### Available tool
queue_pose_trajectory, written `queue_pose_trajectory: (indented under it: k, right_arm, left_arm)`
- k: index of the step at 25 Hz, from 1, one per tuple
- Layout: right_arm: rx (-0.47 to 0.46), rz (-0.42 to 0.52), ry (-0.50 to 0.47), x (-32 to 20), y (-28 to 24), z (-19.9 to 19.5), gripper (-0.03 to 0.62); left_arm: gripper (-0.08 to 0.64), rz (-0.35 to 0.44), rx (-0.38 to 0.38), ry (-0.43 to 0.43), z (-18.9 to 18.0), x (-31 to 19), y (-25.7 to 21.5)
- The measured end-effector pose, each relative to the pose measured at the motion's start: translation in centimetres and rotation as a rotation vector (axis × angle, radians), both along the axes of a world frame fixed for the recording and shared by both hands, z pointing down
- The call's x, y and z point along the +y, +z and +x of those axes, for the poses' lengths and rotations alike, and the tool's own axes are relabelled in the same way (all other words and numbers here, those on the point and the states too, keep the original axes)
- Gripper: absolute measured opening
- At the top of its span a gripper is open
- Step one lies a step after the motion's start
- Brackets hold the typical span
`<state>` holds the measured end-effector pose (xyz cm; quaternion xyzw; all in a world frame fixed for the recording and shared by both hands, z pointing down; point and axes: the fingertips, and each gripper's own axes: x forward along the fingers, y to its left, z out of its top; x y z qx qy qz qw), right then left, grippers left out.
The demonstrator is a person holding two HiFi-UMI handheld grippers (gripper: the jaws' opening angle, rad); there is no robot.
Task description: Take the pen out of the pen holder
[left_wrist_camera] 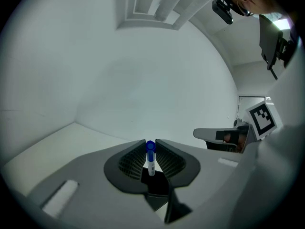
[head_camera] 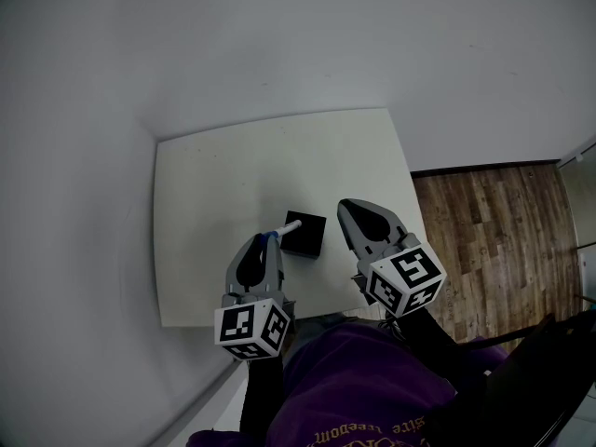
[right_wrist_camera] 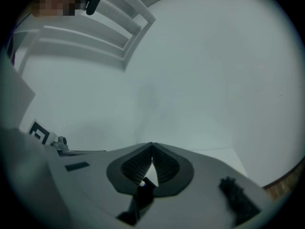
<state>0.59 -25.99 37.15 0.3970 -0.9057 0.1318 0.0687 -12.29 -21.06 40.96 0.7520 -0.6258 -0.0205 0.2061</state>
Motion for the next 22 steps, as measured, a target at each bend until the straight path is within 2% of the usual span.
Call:
queue_pose_trajectory:
  k: [22]
  right_arm:
    - [0.003,0.007,-0.018,0.0,-0.2,-0.9,0.011]
  left_arm:
    - [0.071,0.109,0.063,0.012,-0.7,0.8,-4.6]
